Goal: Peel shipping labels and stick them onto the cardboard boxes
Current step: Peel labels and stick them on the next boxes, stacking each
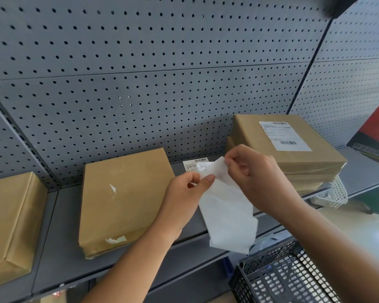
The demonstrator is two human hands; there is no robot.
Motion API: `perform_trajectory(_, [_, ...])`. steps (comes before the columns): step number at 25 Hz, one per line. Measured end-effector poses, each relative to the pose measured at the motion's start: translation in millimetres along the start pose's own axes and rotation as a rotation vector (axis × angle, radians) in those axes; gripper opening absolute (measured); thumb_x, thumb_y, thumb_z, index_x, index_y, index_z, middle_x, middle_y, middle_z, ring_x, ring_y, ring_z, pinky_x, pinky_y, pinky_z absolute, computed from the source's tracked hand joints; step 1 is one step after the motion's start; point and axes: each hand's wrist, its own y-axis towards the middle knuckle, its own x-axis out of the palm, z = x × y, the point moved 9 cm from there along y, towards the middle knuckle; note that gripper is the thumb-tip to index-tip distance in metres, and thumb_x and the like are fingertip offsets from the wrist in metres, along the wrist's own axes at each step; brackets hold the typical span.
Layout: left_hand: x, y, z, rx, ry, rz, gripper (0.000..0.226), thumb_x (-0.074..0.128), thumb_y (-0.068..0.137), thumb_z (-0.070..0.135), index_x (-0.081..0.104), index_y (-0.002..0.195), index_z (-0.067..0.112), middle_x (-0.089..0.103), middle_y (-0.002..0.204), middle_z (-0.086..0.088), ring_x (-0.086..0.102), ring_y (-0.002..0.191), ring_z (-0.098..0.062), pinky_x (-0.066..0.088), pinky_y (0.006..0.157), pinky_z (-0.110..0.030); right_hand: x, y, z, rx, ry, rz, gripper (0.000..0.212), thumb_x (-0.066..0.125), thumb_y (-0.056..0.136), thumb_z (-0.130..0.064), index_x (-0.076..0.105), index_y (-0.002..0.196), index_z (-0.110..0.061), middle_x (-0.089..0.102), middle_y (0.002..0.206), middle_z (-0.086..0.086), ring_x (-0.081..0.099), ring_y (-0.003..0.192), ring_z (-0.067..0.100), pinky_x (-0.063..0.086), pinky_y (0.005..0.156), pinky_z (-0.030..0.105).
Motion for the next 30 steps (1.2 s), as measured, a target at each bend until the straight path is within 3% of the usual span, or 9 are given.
perform_trajectory(3, [2.1, -2.0, -6.5, -0.045, -0.032, -0.022, 0.041, 0.069, 0.096, 0.028, 0.060, 0.085, -0.011, 0.057, 0.065, 0.002, 0.043, 0.049, 0.000, 0.035, 0.052, -0.013, -8.2, 5.4, 8.3, 0.050, 0.007, 0.028, 0.009, 0.056, 0.096, -0.031, 0.063, 0.092, -0.027, 0.070, 0.081, -0.010, 0.065, 0.079, 0.012, 0.056, 0.073, 0.042])
perform_trajectory(7, [5.2, -3.5, -12.6, -0.091, 0.032, -0.056, 0.034, 0.070, 0.094, 0.031, 0.056, 0.073, 0.009, 0.041, 0.056, 0.011, 0.035, 0.048, -0.002, 0.033, 0.059, -0.024, -19.5, 19.6, 23.8, 0.137, 0.009, 0.051, 0.012, 0.050, 0.100, -0.029, 0.060, 0.095, -0.027, 0.068, 0.086, -0.008, 0.064, 0.080, 0.014, 0.052, 0.064, 0.034])
perform_trajectory(11, [9.8, -6.9, -22.4, -0.131, 0.077, -0.105, 0.037, 0.070, 0.094, 0.028, 0.048, 0.068, 0.015, 0.036, 0.049, 0.016, 0.031, 0.044, -0.003, 0.029, 0.051, -0.021, -34.5, 35.7, 32.5, 0.146, -0.039, 0.088, 0.014, 0.043, 0.103, -0.029, 0.056, 0.101, -0.023, 0.064, 0.087, 0.000, 0.057, 0.075, 0.012, 0.040, 0.054, 0.030])
perform_trajectory(16, [12.7, -9.7, -33.4, -0.128, 0.187, -0.140, 0.035, 0.072, 0.092, 0.031, 0.049, 0.069, 0.016, 0.045, 0.062, 0.006, 0.045, 0.061, -0.011, 0.040, 0.064, -0.028, -60.6, 52.0, 29.8, 0.114, -0.099, 0.165, 0.019, 0.041, 0.104, -0.025, 0.056, 0.106, -0.014, 0.058, 0.084, 0.000, 0.052, 0.078, 0.022, 0.037, 0.061, 0.034])
perform_trajectory(18, [14.4, -10.5, -39.6, -0.141, 0.225, -0.160, 0.036, 0.072, 0.091, 0.032, 0.047, 0.070, 0.016, 0.045, 0.066, 0.002, 0.049, 0.066, -0.015, 0.043, 0.067, -0.032, -72.4, 58.3, 31.7, 0.112, -0.128, 0.200, 0.018, 0.040, 0.103, -0.027, 0.055, 0.105, -0.018, 0.060, 0.085, 0.002, 0.055, 0.081, 0.026, 0.043, 0.065, 0.037])
perform_trajectory(27, [23.8, -21.6, -64.9, -0.250, 0.360, -0.261, 0.032, 0.068, 0.093, 0.036, 0.051, 0.075, 0.017, 0.060, 0.072, 0.000, 0.058, 0.061, -0.015, 0.051, 0.064, -0.028, -123.8, 66.4, 31.1, 0.101, -0.086, 0.396, 0.019, 0.042, 0.103, -0.022, 0.057, 0.113, -0.014, 0.059, 0.094, 0.002, 0.051, 0.083, 0.022, 0.032, 0.067, 0.029])
perform_trajectory(30, [29.5, -28.0, -70.7, -0.295, 0.448, -0.355, 0.035, 0.068, 0.091, 0.046, 0.056, 0.080, 0.015, 0.065, 0.077, 0.001, 0.062, 0.060, -0.015, 0.059, 0.076, -0.035, -123.1, 62.8, 23.6, 0.061, -0.041, 0.414, 0.019, 0.043, 0.103, -0.022, 0.058, 0.111, -0.013, 0.059, 0.083, -0.003, 0.048, 0.073, 0.017, 0.029, 0.060, 0.029])
